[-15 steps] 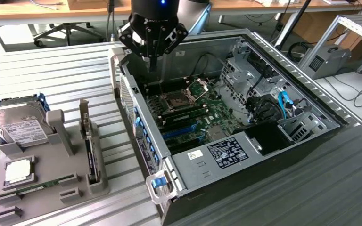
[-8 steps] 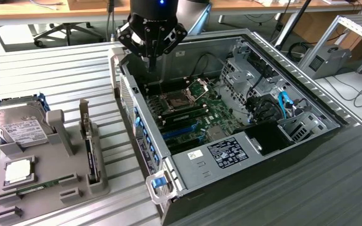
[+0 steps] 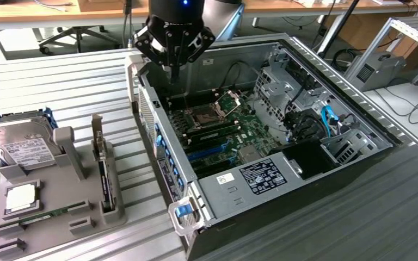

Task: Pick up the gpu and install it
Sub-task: 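Reach for the gpu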

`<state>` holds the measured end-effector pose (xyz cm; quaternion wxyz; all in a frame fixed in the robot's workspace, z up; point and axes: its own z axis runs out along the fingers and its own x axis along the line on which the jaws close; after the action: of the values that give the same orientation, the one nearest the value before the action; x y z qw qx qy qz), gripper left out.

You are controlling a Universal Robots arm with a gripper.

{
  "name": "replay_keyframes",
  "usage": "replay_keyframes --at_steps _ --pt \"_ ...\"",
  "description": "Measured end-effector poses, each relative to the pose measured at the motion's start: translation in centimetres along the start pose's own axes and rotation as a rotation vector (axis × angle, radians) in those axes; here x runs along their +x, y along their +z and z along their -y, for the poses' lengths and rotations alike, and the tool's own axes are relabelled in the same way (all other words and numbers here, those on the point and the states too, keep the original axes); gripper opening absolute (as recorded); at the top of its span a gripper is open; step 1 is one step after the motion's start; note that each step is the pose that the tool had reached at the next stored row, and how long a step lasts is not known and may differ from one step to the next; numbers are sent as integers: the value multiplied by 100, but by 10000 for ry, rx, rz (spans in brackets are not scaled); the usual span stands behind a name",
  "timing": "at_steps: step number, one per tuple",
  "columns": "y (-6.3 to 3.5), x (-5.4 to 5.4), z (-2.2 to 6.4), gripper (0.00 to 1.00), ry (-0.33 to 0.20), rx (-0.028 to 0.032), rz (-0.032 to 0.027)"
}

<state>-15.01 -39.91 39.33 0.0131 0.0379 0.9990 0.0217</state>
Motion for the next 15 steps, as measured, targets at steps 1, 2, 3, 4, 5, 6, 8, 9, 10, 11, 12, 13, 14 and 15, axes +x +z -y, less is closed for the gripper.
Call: replay_keyframes --at_steps 1,2,3,4,5,6,8,9,10,11,12,13,14,15 --pt "0 2 0 11 0 0 0" --pt "0 5 0 11 0 0 0" --pt "0 7 0 11 0 0 0" --pt "0 9 1 11 0 0 0" --pt "0 12 1 11 0 0 0" --pt "0 14 1 11 0 0 0" --pt "-1 21 2 11 0 0 0" --pt "-1 23 2 11 1 0 0" --pt "-1 26 2 11 0 0 0" --pt "-1 30 2 11 0 0 0" --pt "-1 32 2 11 0 -1 0" --pt "-1 35 3 11 0 0 0" --pt "-1 37 3 11 0 0 0" --pt "-1 40 3 11 0 0 0"
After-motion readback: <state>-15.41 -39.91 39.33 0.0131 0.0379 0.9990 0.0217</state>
